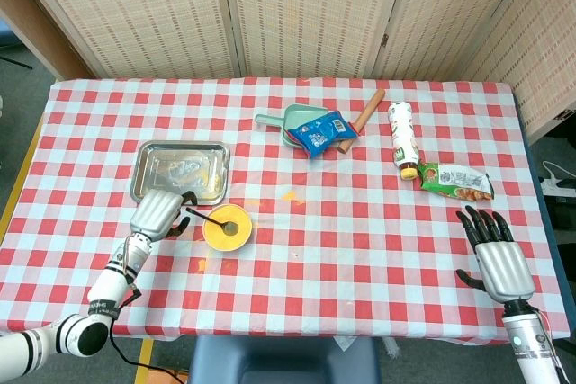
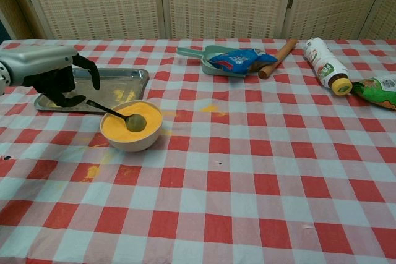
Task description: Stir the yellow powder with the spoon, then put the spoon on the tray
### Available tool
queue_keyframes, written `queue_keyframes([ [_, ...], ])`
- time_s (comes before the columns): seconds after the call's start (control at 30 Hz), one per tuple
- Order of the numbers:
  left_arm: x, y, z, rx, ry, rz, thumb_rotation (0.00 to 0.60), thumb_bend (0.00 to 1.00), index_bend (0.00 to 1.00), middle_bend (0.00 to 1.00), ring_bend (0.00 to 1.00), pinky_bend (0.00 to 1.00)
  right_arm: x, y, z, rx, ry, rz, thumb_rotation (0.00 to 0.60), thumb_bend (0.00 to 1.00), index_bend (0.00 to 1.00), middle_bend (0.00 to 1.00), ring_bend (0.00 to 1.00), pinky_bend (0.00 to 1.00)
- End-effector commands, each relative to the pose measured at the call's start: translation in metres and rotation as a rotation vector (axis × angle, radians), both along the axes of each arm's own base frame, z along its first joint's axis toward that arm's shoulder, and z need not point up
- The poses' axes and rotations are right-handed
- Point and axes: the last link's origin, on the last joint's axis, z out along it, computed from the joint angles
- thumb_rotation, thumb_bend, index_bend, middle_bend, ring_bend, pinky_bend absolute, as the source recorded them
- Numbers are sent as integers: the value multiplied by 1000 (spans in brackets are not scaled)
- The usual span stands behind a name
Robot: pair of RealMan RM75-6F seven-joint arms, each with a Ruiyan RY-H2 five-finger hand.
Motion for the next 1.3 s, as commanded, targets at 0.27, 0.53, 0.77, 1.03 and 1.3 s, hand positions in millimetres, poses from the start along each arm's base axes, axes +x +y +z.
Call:
queue_keyframes([
  [0.27,23,32,4,-55,29,40,600,435,384,1000,1000,1000,-2,-3,1,-8,0,-12,600,88,0,0,0,0],
  [0.53,19,39,-1,-98,95,79,600,435,434,1000,1000,1000,-2,-3,2,-13,1,-13,600,88,0,0,0,0],
  [0.77,15,43,-3,-120,124,123,600,435,447,1000,1000,1000,-3,-4,3,-18,2,-16,600,88,0,0,0,0],
  [1.03,12,45,-2,-138,150,144,600,435,462,1000,1000,1000,-3,-4,3,-24,4,-17,600,88,0,0,0,0],
  [1.3,11,46,-2,-145,156,155,600,440,480,1000,1000,1000,-3,-5,2,-21,8,-21,600,88,0,0,0,0],
])
